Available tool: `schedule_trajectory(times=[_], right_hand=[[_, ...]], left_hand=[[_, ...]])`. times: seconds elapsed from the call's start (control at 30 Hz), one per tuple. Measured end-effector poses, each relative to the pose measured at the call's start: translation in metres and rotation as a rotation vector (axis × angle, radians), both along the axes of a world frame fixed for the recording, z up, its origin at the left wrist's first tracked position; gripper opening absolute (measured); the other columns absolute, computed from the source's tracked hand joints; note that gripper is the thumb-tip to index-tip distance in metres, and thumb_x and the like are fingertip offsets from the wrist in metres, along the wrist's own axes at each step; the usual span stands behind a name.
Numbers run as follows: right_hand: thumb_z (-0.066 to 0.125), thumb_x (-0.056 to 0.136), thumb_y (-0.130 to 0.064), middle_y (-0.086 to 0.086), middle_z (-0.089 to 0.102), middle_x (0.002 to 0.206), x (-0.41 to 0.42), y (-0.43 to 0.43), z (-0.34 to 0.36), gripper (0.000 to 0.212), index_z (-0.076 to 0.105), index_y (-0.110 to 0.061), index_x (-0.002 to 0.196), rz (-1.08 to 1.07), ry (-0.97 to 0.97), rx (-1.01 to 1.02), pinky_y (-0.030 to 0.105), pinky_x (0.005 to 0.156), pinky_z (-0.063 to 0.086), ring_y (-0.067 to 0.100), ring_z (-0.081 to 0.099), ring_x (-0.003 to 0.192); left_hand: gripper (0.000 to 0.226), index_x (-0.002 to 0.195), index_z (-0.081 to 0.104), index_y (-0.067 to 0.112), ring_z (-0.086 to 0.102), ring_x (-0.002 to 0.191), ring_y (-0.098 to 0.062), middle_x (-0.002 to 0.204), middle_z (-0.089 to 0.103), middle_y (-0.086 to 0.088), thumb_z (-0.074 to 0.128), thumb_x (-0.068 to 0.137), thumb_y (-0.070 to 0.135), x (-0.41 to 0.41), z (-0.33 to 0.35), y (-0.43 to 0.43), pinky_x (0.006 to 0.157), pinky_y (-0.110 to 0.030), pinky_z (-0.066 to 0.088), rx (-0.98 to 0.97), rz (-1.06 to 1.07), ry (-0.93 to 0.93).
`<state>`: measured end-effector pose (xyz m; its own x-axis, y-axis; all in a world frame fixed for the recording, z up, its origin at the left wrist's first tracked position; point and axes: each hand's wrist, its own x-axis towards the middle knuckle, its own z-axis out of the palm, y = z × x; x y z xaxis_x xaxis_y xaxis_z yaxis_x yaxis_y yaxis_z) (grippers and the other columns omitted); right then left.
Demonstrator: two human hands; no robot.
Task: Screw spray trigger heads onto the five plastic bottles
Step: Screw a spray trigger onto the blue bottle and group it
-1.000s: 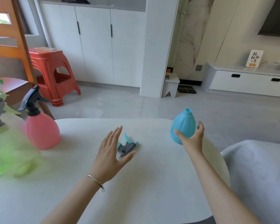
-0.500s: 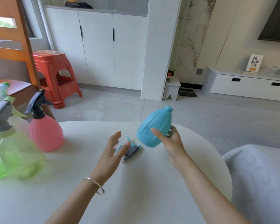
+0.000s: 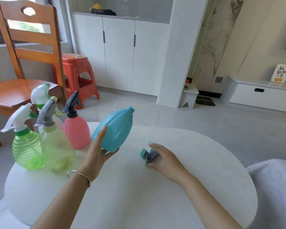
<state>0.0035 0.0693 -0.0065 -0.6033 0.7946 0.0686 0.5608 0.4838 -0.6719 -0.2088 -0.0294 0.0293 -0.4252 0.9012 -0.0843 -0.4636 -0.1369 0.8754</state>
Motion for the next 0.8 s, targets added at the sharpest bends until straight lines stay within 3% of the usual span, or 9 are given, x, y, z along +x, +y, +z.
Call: schedule_trajectory(times=[0.07, 0.17, 0.27, 0.37, 0.47, 0.57, 0.63, 0.7, 0.8], right_hand=[[0.07, 0.079, -0.026, -0.008, 0.049, 0.139, -0.004, 0.005, -0.009, 0.063, 0.044, -0.026, 0.137, 0.032, -0.091, 0.075, 0.013, 0.105, 0.023, 0.012, 0.042, 0.129], [0.062, 0.083, -0.03, -0.002, 0.05, 0.137, -0.012, 0.01, -0.018, 0.061, 0.04, -0.027, 0.14, 0.06, -0.16, 0.149, 0.03, 0.114, 0.02, 0.017, 0.04, 0.129], [0.057, 0.085, -0.038, 0.001, 0.049, 0.138, -0.02, 0.015, -0.025, 0.06, 0.038, -0.025, 0.14, 0.059, -0.241, 0.244, 0.028, 0.117, 0.005, 0.016, 0.035, 0.134], [0.059, 0.084, -0.047, 0.001, 0.06, 0.112, -0.027, 0.015, -0.027, 0.056, 0.046, -0.02, 0.132, 0.051, -0.251, 0.365, 0.025, 0.117, 0.002, 0.018, 0.05, 0.115], [0.067, 0.08, -0.044, 0.0, 0.063, 0.089, -0.027, 0.011, -0.019, 0.043, 0.06, -0.017, 0.113, -0.07, -0.017, 0.267, 0.015, 0.093, 0.027, 0.021, 0.054, 0.092], [0.061, 0.087, -0.037, -0.005, 0.061, 0.075, -0.024, 0.013, -0.002, 0.025, 0.066, -0.017, 0.101, -0.315, 0.447, -0.139, 0.011, 0.066, 0.041, 0.017, 0.058, 0.077], [0.051, 0.092, -0.04, 0.003, 0.061, 0.067, -0.016, 0.02, 0.01, 0.034, 0.068, -0.011, 0.087, -0.508, 0.697, -0.335, 0.02, 0.065, 0.043, 0.017, 0.058, 0.07], [0.05, 0.092, -0.043, 0.006, 0.061, 0.064, -0.002, 0.026, 0.02, 0.036, 0.064, -0.012, 0.079, -0.576, 0.825, -0.451, 0.028, 0.067, 0.043, 0.018, 0.058, 0.065], [0.063, 0.087, -0.027, 0.003, 0.058, 0.067, 0.016, 0.028, 0.029, 0.017, 0.059, -0.013, 0.077, -0.532, 0.927, -0.53, 0.027, 0.069, 0.043, 0.013, 0.057, 0.059]], left_hand=[[0.027, 0.106, 0.055, 0.036, 0.062, 0.104, -0.019, 0.116, 0.06, 0.0, 0.058, 0.082, 0.047, -0.008, -0.003, -0.004, 0.087, -0.039, 0.051, -0.028, 0.018, 0.018], [0.051, 0.111, 0.055, 0.036, 0.067, 0.1, -0.015, 0.117, 0.062, -0.001, 0.068, 0.067, 0.057, -0.018, -0.007, -0.01, 0.08, -0.035, 0.056, -0.06, -0.013, 0.062], [0.061, 0.114, 0.055, 0.035, 0.067, 0.1, -0.016, 0.117, 0.063, -0.002, 0.073, 0.06, 0.06, -0.023, -0.009, -0.012, 0.072, -0.032, 0.059, -0.062, -0.035, 0.064], [0.072, 0.112, 0.056, 0.036, 0.068, 0.097, -0.015, 0.113, 0.065, 0.0, 0.075, 0.049, 0.065, -0.026, -0.007, -0.009, 0.07, -0.031, 0.059, -0.078, -0.018, 0.074], [0.044, 0.109, 0.055, 0.036, 0.065, 0.101, -0.017, 0.113, 0.063, -0.001, 0.066, 0.072, 0.057, -0.025, -0.006, -0.006, 0.077, -0.035, 0.056, -0.066, -0.01, 0.054], [0.032, 0.107, 0.055, 0.036, 0.063, 0.103, -0.018, 0.112, 0.063, 0.0, 0.058, 0.079, 0.051, -0.022, -0.006, -0.003, 0.084, -0.039, 0.052, -0.074, -0.004, 0.059], [0.043, 0.107, 0.057, 0.039, 0.065, 0.101, -0.016, 0.112, 0.065, 0.002, 0.065, 0.071, 0.061, -0.019, -0.006, -0.004, 0.082, -0.038, 0.053, -0.076, -0.011, 0.103], [0.058, 0.104, 0.058, 0.042, 0.066, 0.099, -0.013, 0.108, 0.067, 0.005, 0.07, 0.055, 0.069, -0.017, -0.006, -0.004, 0.078, -0.035, 0.055, -0.091, 0.001, 0.136], [0.035, 0.1, 0.056, 0.039, 0.063, 0.097, -0.016, 0.105, 0.065, 0.003, 0.061, 0.073, 0.061, -0.014, -0.01, -0.001, 0.078, -0.037, 0.053, -0.115, 0.026, 0.117]])
